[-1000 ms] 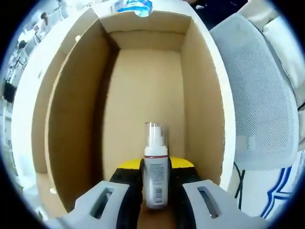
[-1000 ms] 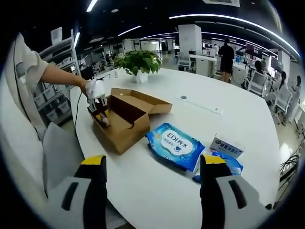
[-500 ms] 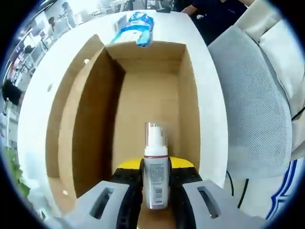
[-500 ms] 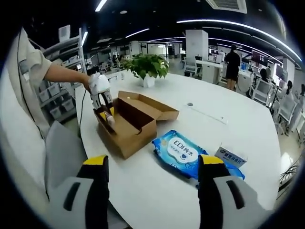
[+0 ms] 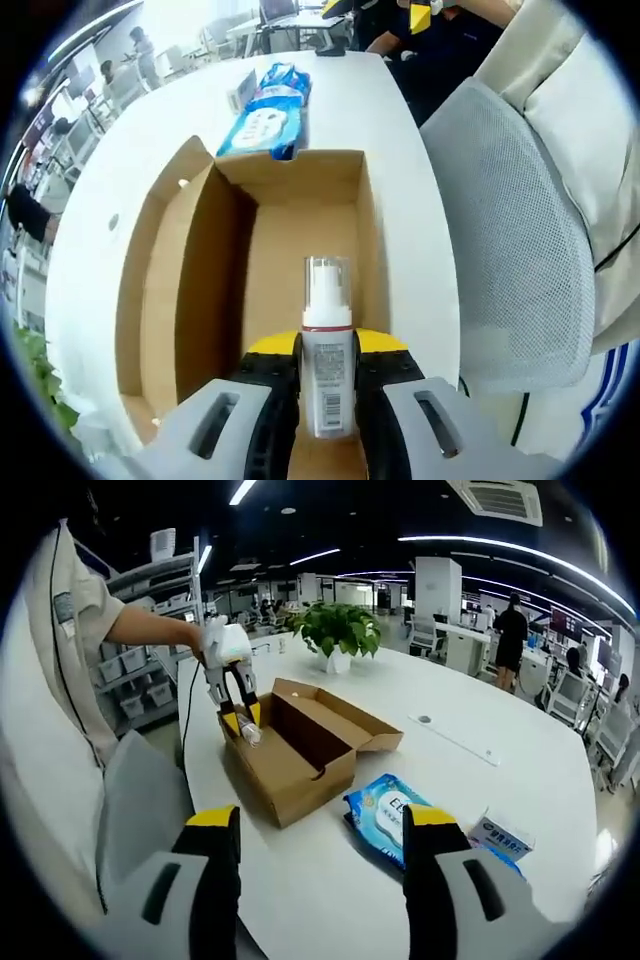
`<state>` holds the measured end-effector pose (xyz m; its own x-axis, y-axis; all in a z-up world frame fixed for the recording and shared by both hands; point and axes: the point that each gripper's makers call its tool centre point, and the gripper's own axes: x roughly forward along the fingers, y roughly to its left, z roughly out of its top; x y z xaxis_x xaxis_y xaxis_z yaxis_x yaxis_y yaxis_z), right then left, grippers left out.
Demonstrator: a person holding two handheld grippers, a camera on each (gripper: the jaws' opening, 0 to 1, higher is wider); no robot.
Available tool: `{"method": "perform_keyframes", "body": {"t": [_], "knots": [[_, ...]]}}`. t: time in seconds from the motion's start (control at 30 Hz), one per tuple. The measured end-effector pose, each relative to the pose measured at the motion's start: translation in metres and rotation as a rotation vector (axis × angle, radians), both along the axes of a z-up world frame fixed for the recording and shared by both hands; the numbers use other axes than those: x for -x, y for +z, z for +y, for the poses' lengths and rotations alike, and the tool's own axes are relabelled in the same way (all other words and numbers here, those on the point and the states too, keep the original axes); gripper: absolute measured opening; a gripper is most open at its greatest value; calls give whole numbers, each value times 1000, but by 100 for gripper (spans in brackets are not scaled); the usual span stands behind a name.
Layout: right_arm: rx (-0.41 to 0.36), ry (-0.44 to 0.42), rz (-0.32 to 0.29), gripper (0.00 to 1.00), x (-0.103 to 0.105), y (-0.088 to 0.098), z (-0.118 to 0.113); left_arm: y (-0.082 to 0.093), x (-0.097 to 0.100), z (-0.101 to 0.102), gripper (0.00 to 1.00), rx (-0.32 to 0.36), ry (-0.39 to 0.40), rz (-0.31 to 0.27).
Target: Operate the shoe box by opening the lid, removing the specified soft item, and placing it in the target area until the item is outside and the box remains undamaged.
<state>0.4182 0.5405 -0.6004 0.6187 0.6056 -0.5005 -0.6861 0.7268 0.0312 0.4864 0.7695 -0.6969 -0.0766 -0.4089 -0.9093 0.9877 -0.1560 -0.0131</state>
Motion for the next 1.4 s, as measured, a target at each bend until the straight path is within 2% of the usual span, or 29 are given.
{"method": "perform_keyframes", "body": {"t": [0.37, 0.73, 0.9, 1.4], "knots": [[13, 110, -23, 50, 3, -2, 28, 17, 19, -26, 17, 59, -47, 15], [23, 200, -10, 44, 8, -7, 51, 37, 43, -58, 17, 130, -117, 29], [28, 235, -18, 41, 9, -8, 61, 41, 48, -68, 17, 147, -147, 28], [24, 324, -20, 36, 17, -8, 93, 60, 67, -98, 17, 226, -198, 42]]}}
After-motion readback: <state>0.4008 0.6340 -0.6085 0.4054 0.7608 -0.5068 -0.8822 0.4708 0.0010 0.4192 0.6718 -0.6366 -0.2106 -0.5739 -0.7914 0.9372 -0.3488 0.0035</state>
